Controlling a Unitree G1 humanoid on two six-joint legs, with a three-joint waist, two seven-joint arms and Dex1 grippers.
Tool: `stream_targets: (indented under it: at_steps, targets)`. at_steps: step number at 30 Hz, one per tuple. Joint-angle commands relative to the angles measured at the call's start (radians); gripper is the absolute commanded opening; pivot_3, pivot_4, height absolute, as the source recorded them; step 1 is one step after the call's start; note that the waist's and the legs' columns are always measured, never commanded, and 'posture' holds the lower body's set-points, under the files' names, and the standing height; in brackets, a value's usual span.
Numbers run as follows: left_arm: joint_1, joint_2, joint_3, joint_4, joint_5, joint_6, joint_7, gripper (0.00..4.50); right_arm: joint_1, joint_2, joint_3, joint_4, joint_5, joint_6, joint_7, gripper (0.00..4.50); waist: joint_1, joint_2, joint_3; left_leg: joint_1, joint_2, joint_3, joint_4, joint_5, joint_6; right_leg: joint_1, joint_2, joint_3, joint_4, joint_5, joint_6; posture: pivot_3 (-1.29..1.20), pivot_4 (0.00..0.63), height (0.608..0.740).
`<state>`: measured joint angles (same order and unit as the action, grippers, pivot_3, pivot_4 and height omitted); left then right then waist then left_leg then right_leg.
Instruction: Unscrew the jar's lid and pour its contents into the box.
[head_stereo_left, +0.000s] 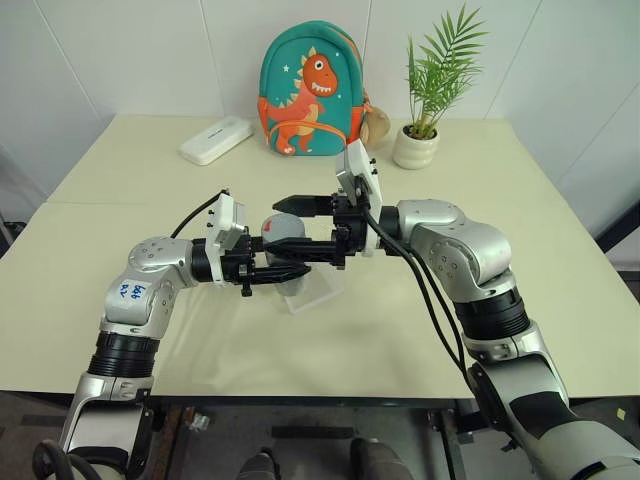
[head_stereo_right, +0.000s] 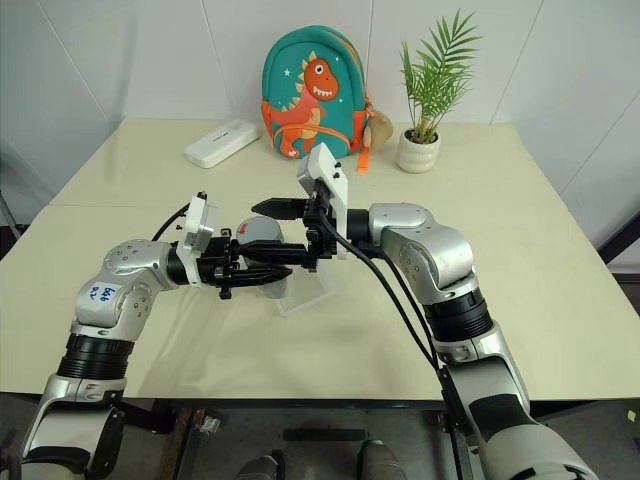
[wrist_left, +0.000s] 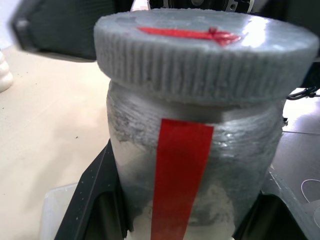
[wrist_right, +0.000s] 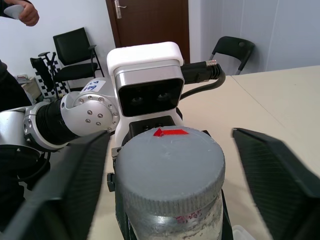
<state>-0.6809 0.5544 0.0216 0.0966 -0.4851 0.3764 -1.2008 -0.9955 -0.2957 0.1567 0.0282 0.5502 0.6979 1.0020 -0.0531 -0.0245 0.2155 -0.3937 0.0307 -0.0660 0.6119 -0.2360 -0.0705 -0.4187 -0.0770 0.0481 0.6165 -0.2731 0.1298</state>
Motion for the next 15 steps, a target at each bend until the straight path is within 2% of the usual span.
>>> stream_targets:
  at_steps: [1,2,9,12,15]
  targets:
    - [-0.006,-0.001,0.013,-0.023,-0.021,-0.003,0.001,1.96,-0.009,0.014,-0.022,-0.041,0.02,-0.005,-0.009,2.88,0.0,0.0,0.0,0.0,0.0,0.0,0.0,0.0,0.0,0.0,0.0,0.0,0.0,0.0,0.0,0.0,0.15,0.74]
    - [-0.006,-0.001,0.013,-0.023,-0.021,-0.003,0.001,1.96,-0.013,0.023,-0.041,-0.043,0.036,0.009,-0.027,2.59,0.0,0.0,0.0,0.0,0.0,0.0,0.0,0.0,0.0,0.0,0.0,0.0,0.0,0.0,0.0,0.0,0.15,0.74]
    - [0.002,0.001,0.014,-0.027,-0.022,-0.004,0.003,1.96,-0.018,0.037,-0.14,-0.07,0.148,0.114,-0.09,2.59,0.001,0.0,0.0,0.0,0.0,0.0,0.0,0.0,0.0,0.0,0.0,0.0,0.0,0.0,0.0,0.0,0.15,0.74]
    - [0.008,0.004,0.015,-0.031,-0.025,-0.003,0.006,1.96,-0.032,0.05,-0.252,-0.056,0.255,0.173,-0.157,2.59,0.003,0.0,0.0,0.0,0.0,0.0,0.0,0.0,0.0,0.0,0.0,0.0,0.0,0.0,0.0,0.0,0.15,0.74]
    - [0.014,0.008,0.019,-0.037,-0.026,-0.002,0.008,1.96,-0.024,0.005,-0.336,-0.046,0.269,0.157,-0.206,2.59,0.003,0.0,0.0,0.0,0.0,0.0,0.0,0.0,0.0,0.0,0.0,0.0,0.0,0.0,0.0,0.0,0.15,0.74]
